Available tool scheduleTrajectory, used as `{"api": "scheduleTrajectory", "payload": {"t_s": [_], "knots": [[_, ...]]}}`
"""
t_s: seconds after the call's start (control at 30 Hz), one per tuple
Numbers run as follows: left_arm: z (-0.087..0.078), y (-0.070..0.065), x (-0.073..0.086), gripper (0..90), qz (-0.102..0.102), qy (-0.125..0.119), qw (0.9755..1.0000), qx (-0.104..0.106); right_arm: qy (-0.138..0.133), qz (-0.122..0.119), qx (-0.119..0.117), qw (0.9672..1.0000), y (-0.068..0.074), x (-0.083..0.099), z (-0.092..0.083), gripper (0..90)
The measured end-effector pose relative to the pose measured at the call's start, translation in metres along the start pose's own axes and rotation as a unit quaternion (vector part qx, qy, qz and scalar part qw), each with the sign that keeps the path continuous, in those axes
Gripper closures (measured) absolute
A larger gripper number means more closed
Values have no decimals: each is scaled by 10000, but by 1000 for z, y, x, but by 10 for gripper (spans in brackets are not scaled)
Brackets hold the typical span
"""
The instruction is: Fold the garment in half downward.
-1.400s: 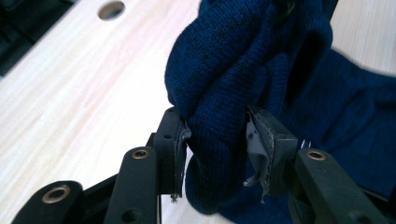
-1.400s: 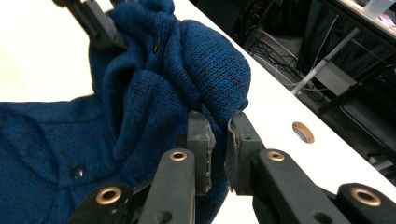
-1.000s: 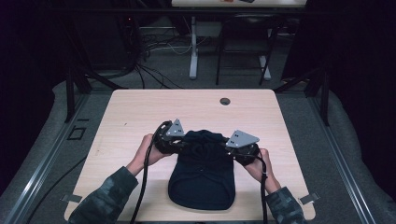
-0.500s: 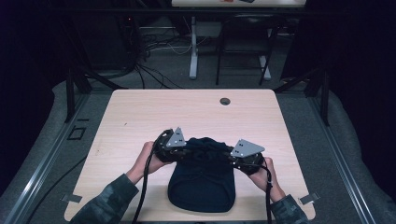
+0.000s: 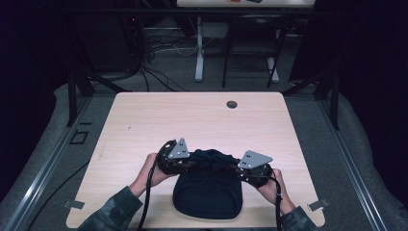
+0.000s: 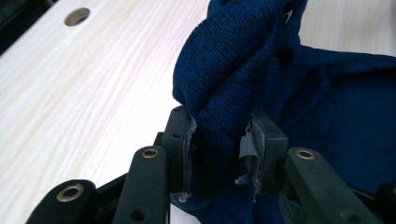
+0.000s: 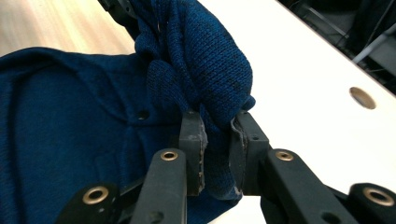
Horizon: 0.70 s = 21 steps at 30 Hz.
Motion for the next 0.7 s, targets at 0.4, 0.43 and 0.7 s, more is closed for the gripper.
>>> {"api": "scheduleTrajectory", "payload": {"t_s": [0.4,0.43,0.7], "knots": [[0,-14,10,648,-27,-21,10000,93,169,32,-126,9998,12,9,-2,748],[0,-15,11,648,-17,-14,9999,98,173,36,-115,9998,14,10,-2,748],[3,-22,21,653,-138,-116,9996,224,329,71,-219,9992,20,17,0,751]]}}
Point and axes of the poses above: each handheld gripper's, and its own axes: z roughly forward along the jaws, x roughly out of its underside, y roughly to its left, the point moved 2 cm from there along z, roughly forward along the jaws, and after that the axes turned 6 degrees about z, right-handed, at the moved point
